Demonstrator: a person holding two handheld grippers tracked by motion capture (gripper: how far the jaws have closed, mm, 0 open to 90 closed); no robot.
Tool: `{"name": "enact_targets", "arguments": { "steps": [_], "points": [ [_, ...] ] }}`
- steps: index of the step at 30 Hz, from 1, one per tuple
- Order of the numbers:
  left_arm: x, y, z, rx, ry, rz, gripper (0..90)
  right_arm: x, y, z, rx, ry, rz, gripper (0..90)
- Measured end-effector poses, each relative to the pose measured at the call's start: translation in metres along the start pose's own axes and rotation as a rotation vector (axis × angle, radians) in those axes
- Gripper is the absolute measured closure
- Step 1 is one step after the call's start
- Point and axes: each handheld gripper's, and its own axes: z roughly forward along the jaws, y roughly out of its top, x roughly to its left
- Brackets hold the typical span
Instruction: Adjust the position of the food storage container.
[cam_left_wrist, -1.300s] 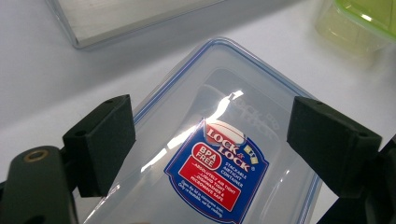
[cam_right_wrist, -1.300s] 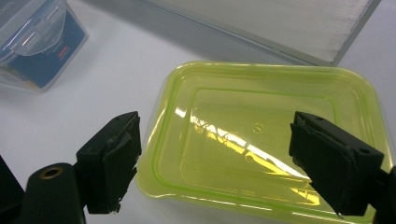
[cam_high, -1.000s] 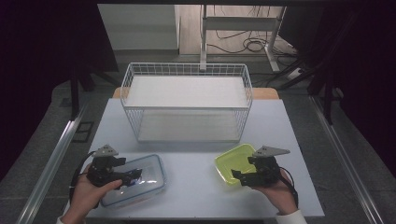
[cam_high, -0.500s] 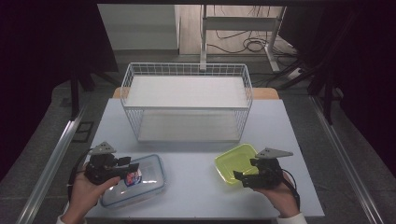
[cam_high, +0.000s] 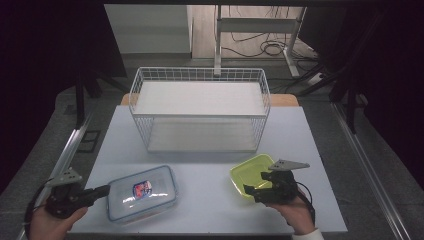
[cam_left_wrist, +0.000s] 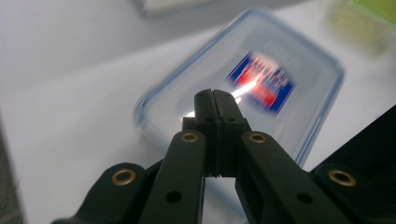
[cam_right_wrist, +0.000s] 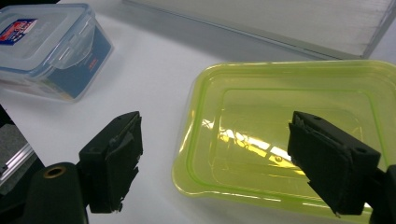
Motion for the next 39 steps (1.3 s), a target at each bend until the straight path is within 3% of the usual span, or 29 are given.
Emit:
{"name": "enact_targets", "arguments": {
  "steps": [5,11,15,18,19,24,39],
  "points": [
    [0.013,-0.036,0.007,0.054,0.029,-0.07,90.0,0.006,0.002,0.003,0.009,0.001,-0.023,18.5],
    [0.019,-0.05,0.021,0.11,0.01,-0.099,90.0,0.007,0.002,0.002,0.007,-0.003,-0.027,18.7],
    [0.014,-0.049,0.028,0.113,-0.011,-0.087,90.0,0.007,0.002,0.001,0.006,-0.008,-0.026,18.7],
    [0.013,-0.049,0.031,0.113,0.006,-0.085,90.0,0.006,0.002,0.001,0.004,-0.015,-0.025,18.7],
    [0.015,-0.049,0.03,0.107,-0.014,-0.102,90.0,0.006,0.002,0.001,0.003,-0.013,-0.023,18.7],
    [0.016,-0.046,0.033,0.111,-0.014,-0.101,90.0,0.006,0.002,0.003,0.009,-0.012,-0.02,18.7],
    [0.013,-0.013,0.063,0.137,-0.03,-0.064,90.0,0.009,0.002,0.003,0.01,-0.012,-0.026,18.7]
  ]
}}
